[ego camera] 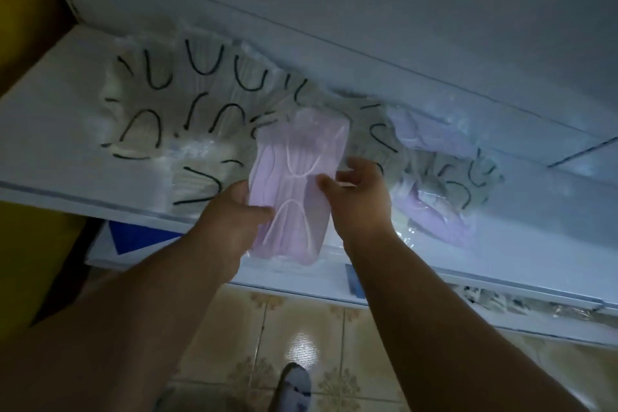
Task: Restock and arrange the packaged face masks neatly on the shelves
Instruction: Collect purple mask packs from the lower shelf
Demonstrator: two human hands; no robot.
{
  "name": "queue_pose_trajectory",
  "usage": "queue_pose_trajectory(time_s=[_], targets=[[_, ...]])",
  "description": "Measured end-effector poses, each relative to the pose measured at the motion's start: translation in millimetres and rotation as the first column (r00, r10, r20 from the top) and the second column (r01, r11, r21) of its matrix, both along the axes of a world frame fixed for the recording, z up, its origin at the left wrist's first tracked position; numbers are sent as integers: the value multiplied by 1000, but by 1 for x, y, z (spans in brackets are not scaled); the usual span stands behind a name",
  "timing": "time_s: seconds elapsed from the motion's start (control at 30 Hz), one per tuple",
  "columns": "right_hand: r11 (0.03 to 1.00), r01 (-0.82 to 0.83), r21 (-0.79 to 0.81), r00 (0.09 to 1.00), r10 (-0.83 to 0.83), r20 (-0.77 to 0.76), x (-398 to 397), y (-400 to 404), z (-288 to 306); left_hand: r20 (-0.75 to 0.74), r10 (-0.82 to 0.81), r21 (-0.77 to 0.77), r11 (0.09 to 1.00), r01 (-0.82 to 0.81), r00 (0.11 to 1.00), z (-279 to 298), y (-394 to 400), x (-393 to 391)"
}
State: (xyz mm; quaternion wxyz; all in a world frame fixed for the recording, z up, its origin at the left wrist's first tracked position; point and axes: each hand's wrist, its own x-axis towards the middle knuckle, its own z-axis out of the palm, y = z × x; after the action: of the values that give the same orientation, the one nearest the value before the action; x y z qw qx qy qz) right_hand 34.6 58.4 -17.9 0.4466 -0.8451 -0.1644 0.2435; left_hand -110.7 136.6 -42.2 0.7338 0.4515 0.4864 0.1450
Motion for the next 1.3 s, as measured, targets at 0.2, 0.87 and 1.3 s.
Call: queue_pose_trajectory(time_s=[0.2, 0.87, 1.3], targets=[[878, -152, -455, 807, 376, 455, 136, -14, 5, -107, 81, 53, 996, -75, 991, -10, -35, 54], [795, -137, -591, 868, 384, 315, 217, -7, -36, -25, -65, -16, 998, 64, 998, -2, -42, 96], [926, -356, -124, 709, 354, 609, 137, -65, -13, 84, 76, -263, 963, -52, 994, 4, -43, 112]])
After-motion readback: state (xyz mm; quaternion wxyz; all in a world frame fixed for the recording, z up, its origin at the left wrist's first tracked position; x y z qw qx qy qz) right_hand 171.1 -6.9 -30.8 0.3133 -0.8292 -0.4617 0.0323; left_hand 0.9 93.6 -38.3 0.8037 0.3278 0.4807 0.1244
